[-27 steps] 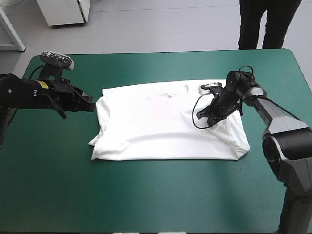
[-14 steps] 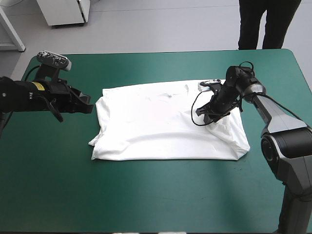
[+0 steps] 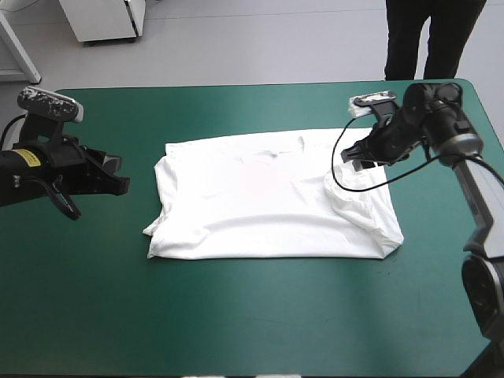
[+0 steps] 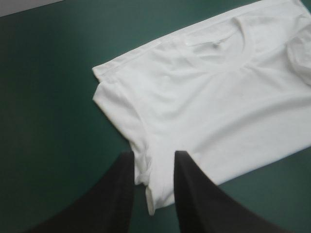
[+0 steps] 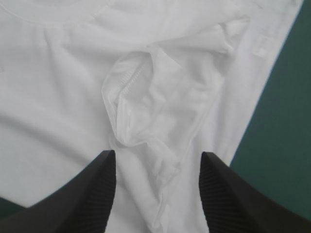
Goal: Fold the cloth
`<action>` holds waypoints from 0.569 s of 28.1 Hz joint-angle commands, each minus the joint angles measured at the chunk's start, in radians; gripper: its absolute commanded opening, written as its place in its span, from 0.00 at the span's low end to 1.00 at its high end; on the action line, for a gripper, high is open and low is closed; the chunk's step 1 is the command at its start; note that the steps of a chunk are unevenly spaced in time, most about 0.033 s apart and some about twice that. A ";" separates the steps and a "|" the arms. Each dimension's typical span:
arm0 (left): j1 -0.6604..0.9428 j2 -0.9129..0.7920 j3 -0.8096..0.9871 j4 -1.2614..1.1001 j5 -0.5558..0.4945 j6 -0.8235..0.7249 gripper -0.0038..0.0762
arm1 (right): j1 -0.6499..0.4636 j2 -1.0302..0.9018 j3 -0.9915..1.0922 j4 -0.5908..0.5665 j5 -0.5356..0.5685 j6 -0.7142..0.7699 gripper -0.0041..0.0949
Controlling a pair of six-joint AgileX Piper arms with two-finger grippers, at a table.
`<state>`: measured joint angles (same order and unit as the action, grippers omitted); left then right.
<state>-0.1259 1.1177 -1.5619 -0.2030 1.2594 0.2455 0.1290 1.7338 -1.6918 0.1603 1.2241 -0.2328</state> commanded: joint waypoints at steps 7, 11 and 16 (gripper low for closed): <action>-0.001 -0.050 0.245 0.060 0.030 -0.040 0.34 | -0.031 -0.318 0.287 -0.027 -0.036 0.003 0.55; -0.001 0.002 0.341 0.058 0.030 -0.035 0.52 | -0.031 -0.402 0.415 -0.055 -0.089 0.003 0.55; -0.001 0.116 0.377 0.044 0.019 -0.035 0.64 | -0.028 -0.456 0.536 -0.120 -0.138 0.035 0.55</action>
<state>-0.1259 1.2087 -1.1700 -0.1308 1.2561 0.2182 0.1062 1.3185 -1.1717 0.0718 1.1386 -0.2060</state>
